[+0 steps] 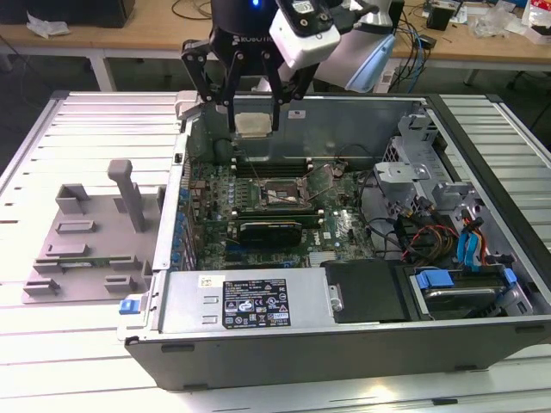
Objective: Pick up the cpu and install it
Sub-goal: 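Pick up the cpu and move it towards the insertion slot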
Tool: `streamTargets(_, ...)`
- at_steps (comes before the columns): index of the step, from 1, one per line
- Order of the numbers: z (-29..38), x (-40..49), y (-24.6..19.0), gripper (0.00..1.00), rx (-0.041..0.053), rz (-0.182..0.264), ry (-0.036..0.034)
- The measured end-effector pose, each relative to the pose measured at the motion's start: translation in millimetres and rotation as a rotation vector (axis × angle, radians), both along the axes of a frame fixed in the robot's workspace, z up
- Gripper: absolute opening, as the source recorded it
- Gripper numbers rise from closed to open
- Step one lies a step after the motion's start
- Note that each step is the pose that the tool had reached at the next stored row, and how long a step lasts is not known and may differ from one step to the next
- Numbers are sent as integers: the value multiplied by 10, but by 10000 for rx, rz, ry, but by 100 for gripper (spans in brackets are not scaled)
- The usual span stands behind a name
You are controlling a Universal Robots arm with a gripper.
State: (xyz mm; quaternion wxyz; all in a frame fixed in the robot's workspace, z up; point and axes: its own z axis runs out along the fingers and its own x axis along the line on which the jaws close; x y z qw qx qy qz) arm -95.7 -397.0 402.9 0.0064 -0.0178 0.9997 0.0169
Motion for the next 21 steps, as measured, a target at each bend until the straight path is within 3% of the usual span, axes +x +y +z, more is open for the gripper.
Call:
streamTargets(4,-91,1,3,54,-32,0,0)
streamTargets(7,-172,36,69,54,-31,0,2)
streamTargets(12,-298,221,186,54,-76,-1,19)
streamTargets(16,-385,328,237,54,-109,0,26)
streamTargets(21,-476,400,306,54,-124,0,28)
